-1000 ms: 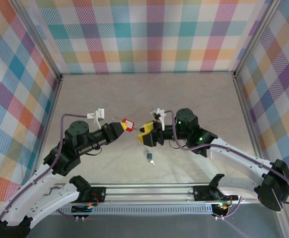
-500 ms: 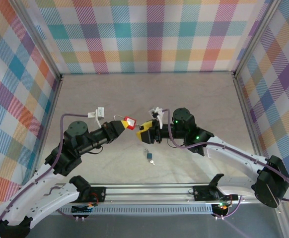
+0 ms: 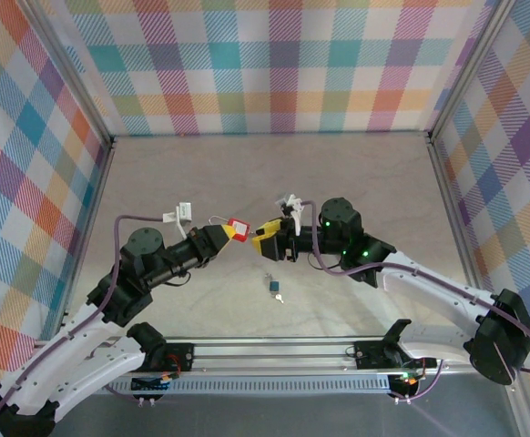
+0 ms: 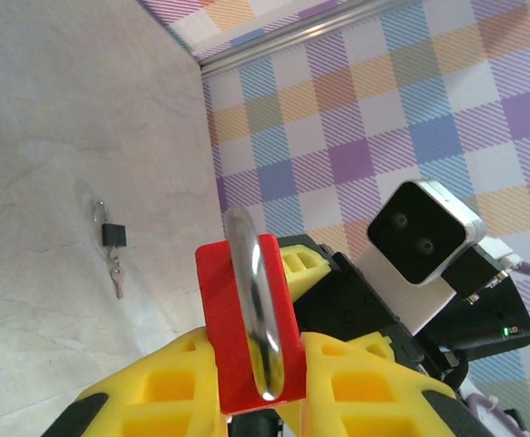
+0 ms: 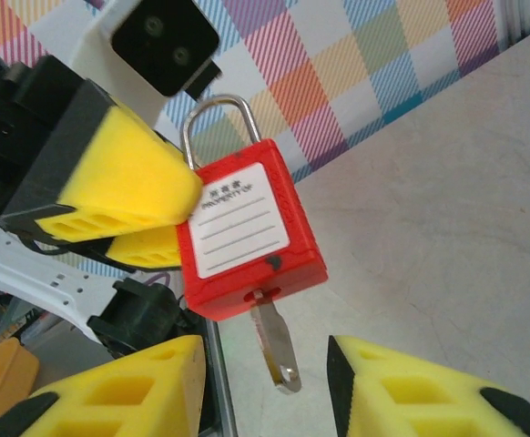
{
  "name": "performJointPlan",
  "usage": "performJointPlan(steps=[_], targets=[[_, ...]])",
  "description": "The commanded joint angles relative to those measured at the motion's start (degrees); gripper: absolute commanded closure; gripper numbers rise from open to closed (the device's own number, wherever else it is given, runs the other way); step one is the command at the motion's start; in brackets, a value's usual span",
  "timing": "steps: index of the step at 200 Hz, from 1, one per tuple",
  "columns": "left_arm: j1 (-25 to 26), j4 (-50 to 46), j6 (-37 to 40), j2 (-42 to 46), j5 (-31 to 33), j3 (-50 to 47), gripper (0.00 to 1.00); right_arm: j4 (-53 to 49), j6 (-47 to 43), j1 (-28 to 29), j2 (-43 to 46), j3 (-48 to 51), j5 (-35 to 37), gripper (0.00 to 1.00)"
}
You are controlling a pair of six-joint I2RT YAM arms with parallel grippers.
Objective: Lock with the key
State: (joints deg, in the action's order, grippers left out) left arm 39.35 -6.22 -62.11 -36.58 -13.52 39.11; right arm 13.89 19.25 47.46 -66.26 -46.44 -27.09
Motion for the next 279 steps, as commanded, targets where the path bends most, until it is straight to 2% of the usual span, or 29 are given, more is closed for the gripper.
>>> performJointPlan(steps=[1, 35, 52, 81, 178, 241, 279], targets=[[0.29, 7.95, -5.99, 1.84, 2.00, -1.61, 1.00, 4.06, -0.46, 0.26, 0.76, 0.76, -0.84, 0.58], [0.29, 16.15, -16.67, 3.29, 4.66, -7.08, 1.00, 6.05, -3.11, 0.26, 3.15, 2.25, 1.15, 0.51], [0.22, 18.20, -20.50, 4.85, 6.84, -9.13, 1.00, 5.66, -4.52, 0.26, 3.33, 2.63, 2.56, 0.52], [0.28, 17.81, -21.70, 4.60, 6.89, -8.20, 1.00, 7.93, -4.96, 0.26, 2.78, 3.18, 2.61, 0.55], [0.26, 18.06, -22.27, 2.74, 3.62, -6.77, 1.00, 9.93, -7.45, 0.26, -1.45, 1.93, 2.75, 0.54], [0.29, 18.24, -22.09, 3.55, 3.28, -7.51, 1.00, 11.17, -6.95, 0.26, -2.47, 0.96, 1.25, 0.66], [0.28, 19.66, -22.79, 3.62, 2.97, -8.57, 1.00, 12.80, -6.46, 0.26, -1.73, 1.25, 1.04, 0.65]])
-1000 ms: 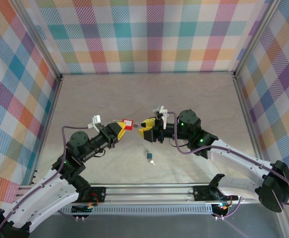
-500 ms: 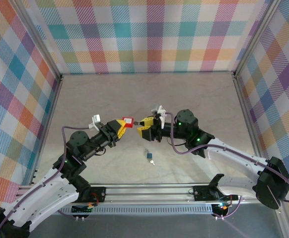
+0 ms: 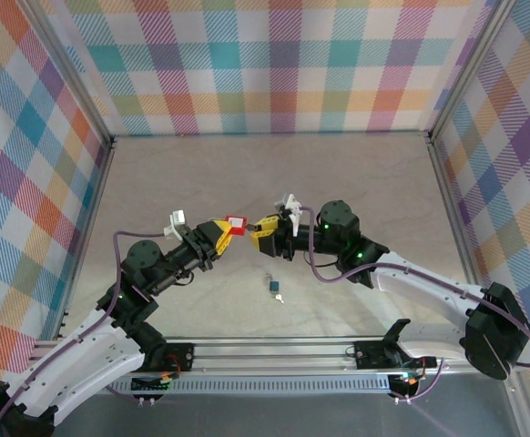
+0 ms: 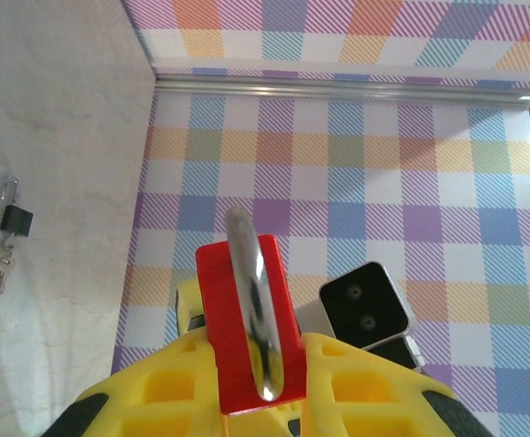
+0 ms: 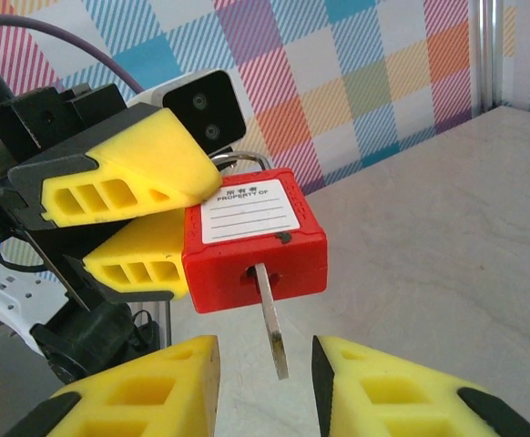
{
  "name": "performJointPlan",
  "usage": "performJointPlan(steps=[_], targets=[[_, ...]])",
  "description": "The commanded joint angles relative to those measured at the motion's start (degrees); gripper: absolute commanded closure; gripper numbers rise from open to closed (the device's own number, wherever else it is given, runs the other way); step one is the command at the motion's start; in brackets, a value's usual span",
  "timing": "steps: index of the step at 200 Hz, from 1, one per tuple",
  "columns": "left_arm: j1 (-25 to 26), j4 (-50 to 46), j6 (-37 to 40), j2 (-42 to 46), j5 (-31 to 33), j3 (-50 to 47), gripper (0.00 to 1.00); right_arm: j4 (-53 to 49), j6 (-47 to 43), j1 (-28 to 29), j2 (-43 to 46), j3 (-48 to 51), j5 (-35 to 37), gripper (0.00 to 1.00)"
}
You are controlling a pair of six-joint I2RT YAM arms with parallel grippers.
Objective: Lock with the key
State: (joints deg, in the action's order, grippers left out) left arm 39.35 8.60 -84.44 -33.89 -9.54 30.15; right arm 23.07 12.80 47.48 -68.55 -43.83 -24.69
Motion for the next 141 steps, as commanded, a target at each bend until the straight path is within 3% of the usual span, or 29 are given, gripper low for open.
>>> performJointPlan(steps=[1, 38, 53, 96, 112, 131, 141], targets=[[0.28, 4.89, -0.46, 0.93, -1.01, 0.37, 1.00, 3.59, 0.01, 0.24, 0.59, -1.39, -1.30, 0.65], [0.28, 5.79, -0.66, 0.93, -1.35, -0.18, 1.00, 3.80, 0.10, 0.23, 0.71, -1.69, -1.28, 0.67], [0.27, 5.56, -0.63, 1.01, -1.36, -0.22, 1.00, 3.91, 0.12, 0.24, 0.78, -1.69, -1.09, 0.73], [0.29, 5.68, -0.68, 1.02, -1.95, -0.79, 1.00, 4.08, -0.31, 0.28, 1.16, -2.02, -0.06, 0.74], [0.29, 6.24, -0.90, 1.05, -2.27, -1.27, 1.00, 4.26, -0.46, 0.24, 1.23, -2.07, 0.14, 0.73], [0.29, 6.43, -0.81, 0.84, -2.93, -1.41, 1.00, 4.44, -0.60, 0.24, 1.27, -2.13, 0.98, 0.63], [0.29, 6.43, -0.88, 0.92, -3.18, -1.50, 1.00, 4.49, -0.92, 0.24, 1.47, -2.12, 1.25, 0.64]])
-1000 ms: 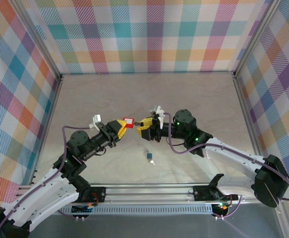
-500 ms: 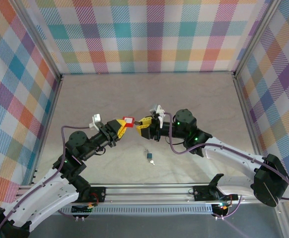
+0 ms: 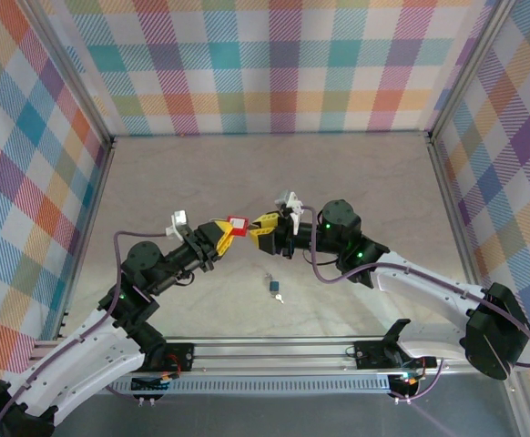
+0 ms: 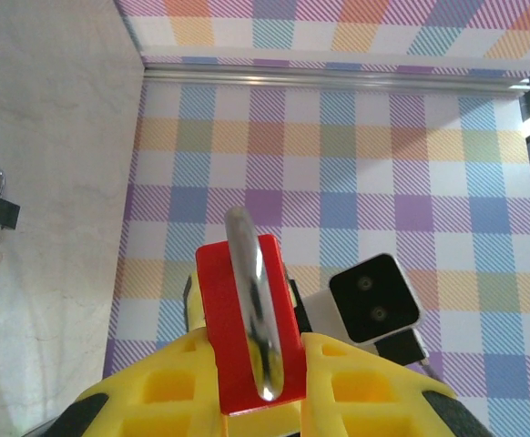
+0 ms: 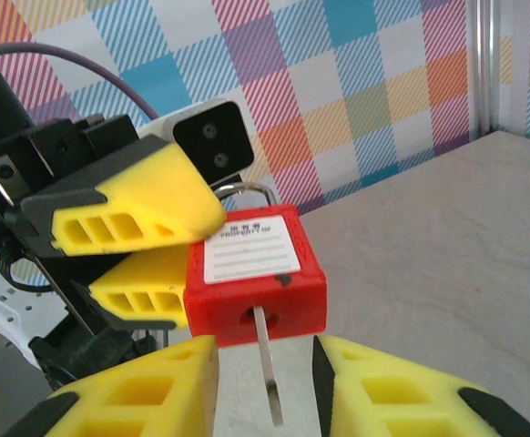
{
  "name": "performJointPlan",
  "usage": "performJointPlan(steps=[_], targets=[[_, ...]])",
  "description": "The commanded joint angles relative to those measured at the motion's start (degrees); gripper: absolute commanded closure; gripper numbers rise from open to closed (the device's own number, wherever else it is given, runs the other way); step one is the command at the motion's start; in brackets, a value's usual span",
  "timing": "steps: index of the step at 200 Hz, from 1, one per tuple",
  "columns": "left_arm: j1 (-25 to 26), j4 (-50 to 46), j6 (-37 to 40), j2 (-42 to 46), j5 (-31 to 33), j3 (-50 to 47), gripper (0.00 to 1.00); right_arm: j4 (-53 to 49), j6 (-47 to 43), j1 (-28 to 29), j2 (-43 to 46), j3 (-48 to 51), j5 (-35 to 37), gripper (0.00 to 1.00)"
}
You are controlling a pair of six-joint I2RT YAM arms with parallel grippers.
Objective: Lock with the key
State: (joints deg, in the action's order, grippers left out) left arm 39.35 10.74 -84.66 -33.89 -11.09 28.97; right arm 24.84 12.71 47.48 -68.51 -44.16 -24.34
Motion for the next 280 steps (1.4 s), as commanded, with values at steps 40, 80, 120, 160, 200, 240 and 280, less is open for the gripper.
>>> performJointPlan(steps=[40, 80, 120, 160, 200, 240, 280], targets=[[0.24, 3.80, -0.77, 2.33, -1.12, -0.84, 1.00, 2.18, -1.18, 0.24, 1.52, -2.14, 0.12, 0.74], [0.29, 5.42, -1.27, 2.12, -0.82, -0.85, 1.00, 2.76, -0.12, 0.26, 0.92, -1.84, -2.15, 0.68], [0.24, 6.13, -1.61, 1.68, -1.34, -1.09, 1.00, 3.31, 0.45, 0.24, 1.10, -1.70, -1.68, 0.70], [0.28, 5.91, -1.30, 1.46, -2.08, -0.85, 1.00, 3.11, 0.65, 0.24, 1.16, -1.98, -1.34, 0.76], [0.27, 7.37, -1.89, 1.28, -2.34, -1.76, 1.00, 3.11, 0.91, 0.24, 1.01, -2.46, -2.32, 0.83], [0.29, 11.85, -1.52, -0.01, -3.86, -1.66, 1.00, 2.78, 0.91, 0.24, 0.90, -2.62, -2.65, 0.86], [0.27, 17.14, -1.85, -2.05, -6.08, -1.99, 1.00, 2.35, 0.64, 0.24, 1.78, -2.55, -2.58, 0.94]])
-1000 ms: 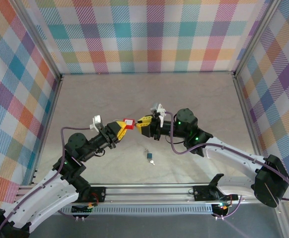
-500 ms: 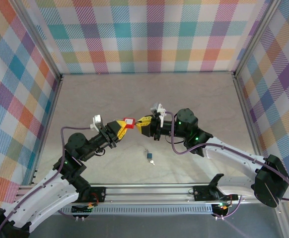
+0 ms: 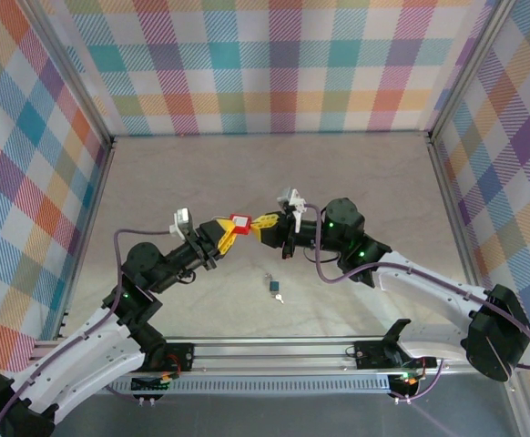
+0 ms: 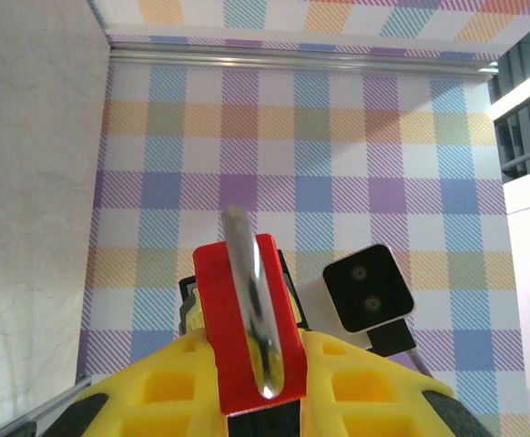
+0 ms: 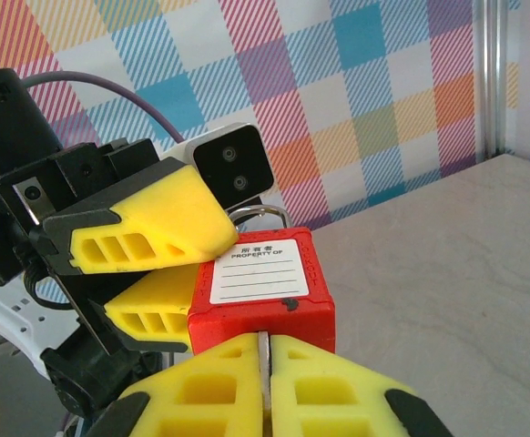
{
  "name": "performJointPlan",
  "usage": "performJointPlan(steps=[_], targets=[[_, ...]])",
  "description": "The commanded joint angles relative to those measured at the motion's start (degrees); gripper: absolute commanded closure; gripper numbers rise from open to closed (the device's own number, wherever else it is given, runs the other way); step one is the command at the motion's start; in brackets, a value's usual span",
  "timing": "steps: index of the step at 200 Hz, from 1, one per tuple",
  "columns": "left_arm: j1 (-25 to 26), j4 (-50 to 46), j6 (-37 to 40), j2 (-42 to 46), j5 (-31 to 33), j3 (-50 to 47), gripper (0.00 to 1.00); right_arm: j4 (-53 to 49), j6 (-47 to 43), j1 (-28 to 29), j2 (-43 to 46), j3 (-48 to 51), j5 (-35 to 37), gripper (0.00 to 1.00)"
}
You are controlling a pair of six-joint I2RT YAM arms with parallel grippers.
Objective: Lock with the key
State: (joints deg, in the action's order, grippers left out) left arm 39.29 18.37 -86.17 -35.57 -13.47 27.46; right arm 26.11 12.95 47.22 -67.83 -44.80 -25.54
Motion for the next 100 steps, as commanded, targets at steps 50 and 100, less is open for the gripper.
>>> performJointPlan(steps=[50, 100], targets=[[0.35, 10.15, 1.82, -0.55, -5.88, 0.88, 1.00, -0.17, 0.27, 0.42, 1.96, -1.90, -0.35, 1.00], [0.35, 7.55, 11.95, -0.04, -11.12, 1.66, 1.00, -2.81, 2.18, 0.28, 2.09, -3.47, -0.85, 1.00]])
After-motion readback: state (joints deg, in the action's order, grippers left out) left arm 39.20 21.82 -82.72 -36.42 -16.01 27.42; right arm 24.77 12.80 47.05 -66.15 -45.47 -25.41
